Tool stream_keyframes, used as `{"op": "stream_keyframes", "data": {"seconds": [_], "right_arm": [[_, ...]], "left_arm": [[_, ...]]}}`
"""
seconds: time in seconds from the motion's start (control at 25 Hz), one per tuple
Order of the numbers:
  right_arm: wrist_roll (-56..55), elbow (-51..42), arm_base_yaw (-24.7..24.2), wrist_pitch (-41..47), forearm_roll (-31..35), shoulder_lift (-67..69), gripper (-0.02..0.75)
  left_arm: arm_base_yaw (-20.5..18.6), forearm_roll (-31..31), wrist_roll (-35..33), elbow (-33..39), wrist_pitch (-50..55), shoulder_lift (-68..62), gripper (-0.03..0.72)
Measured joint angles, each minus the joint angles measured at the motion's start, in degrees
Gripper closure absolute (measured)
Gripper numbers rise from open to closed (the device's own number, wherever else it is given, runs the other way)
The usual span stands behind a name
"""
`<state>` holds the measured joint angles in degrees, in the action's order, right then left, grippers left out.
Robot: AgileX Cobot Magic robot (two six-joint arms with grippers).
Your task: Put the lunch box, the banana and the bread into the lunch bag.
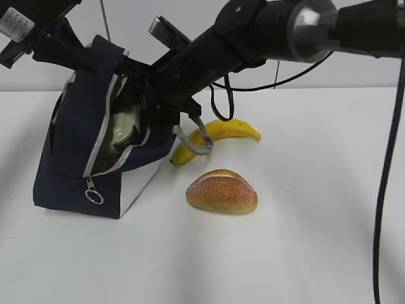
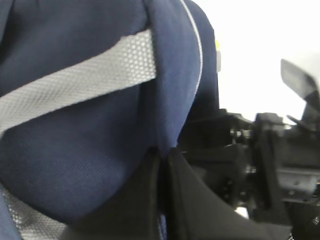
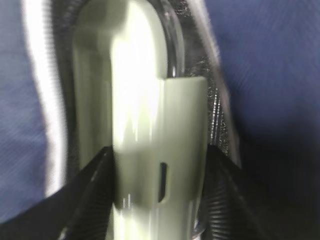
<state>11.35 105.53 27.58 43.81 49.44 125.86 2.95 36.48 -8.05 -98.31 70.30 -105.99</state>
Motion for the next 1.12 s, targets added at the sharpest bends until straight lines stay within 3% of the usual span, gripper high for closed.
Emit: {"op": "stream_keyframes", "data": {"seconds": [0.84,1.12], "right_arm": [[1.2,4.1,4.7,-7.1,2.4,6.7,0.351],[3.6,4.7,5.4,-10.2,4.1,8.2,0.287]], "left_arm": [[-0.1,-1.7,0.0,0.0,0.1,0.0,0.687],[-0.1,-2.1,0.0,0.0,0.1,0.0,0.687]]}}
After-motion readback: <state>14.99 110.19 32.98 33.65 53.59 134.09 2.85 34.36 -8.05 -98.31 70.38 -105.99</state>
